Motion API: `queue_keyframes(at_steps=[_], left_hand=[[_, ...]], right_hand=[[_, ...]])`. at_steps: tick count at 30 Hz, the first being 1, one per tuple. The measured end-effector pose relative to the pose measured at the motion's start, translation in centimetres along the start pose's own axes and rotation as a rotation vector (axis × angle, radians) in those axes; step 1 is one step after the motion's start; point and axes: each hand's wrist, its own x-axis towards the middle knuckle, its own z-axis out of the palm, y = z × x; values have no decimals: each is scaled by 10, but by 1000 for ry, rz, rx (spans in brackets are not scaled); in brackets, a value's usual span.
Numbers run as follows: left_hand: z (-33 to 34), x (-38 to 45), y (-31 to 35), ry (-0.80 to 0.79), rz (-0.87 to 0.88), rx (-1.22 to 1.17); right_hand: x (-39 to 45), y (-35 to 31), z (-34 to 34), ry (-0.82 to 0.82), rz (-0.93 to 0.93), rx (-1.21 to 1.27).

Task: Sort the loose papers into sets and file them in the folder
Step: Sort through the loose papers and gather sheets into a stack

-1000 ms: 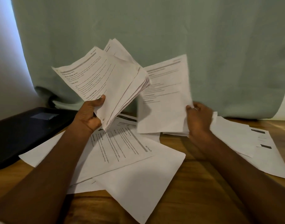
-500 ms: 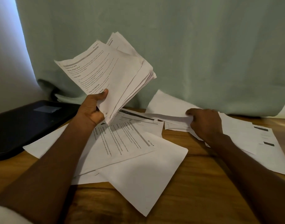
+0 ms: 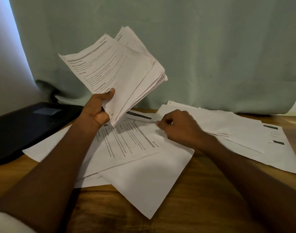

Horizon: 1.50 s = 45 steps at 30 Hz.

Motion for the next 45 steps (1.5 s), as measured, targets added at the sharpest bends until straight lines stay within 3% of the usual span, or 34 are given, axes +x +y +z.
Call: queue_keyframes(at_steps=[2, 4, 7, 12, 16, 19, 22, 24, 25, 27, 29, 30, 32, 35, 37, 39, 42, 43, 45], left_hand=[[0, 0, 0, -9, -1, -10], [0, 0, 2, -2, 3, -15], [4, -2, 3, 20, 16, 0], [10, -5, 5, -20, 36, 34], [14, -7, 6, -47, 46, 37], [13, -4, 6, -69, 51, -3], [11, -2, 5, -77, 20, -47], [12, -2, 3, -80, -6, -48], [12, -1, 2, -79, -11, -43], [14, -2, -3, -89, -13, -30], [13, -1, -7, -99, -18, -16], [12, 0, -10, -102, -23, -4], [10, 2, -13, -82, -40, 20], [9, 3, -15, -51, -53, 34], [11, 2, -15, -47, -53, 33], [12, 1, -16, -45, -58, 36], [10, 1, -17, -50, -50, 39], [11, 1, -16, -45, -46, 43], [10, 2, -15, -42, -40, 42]], right_hand=[[-9, -23, 11, -204, 25, -45], [-15, -36, 16, -308, 42, -202], [-20, -41, 15, -356, 43, -319], [-14, -33, 18, -318, 144, -175], [-5, -17, 21, -276, 241, 166], [5, 0, 12, 17, 244, 433], [16, 15, -7, 356, 291, 931], [19, 27, -18, 461, 411, 1198], [21, 36, -19, 425, 491, 1319], [18, 43, -16, 112, 616, 1457], [9, 34, -9, -198, 680, 1333], [9, 30, -5, -241, 686, 1242], [13, 22, -2, -94, 633, 1176], [26, 26, -11, 329, 497, 1285], [30, 38, -15, 486, 449, 1346], [27, 45, -12, 366, 471, 1356], [12, 37, -5, -138, 552, 1142], [11, 34, -4, -174, 538, 1083], [12, 30, -5, -10, 459, 1039]])
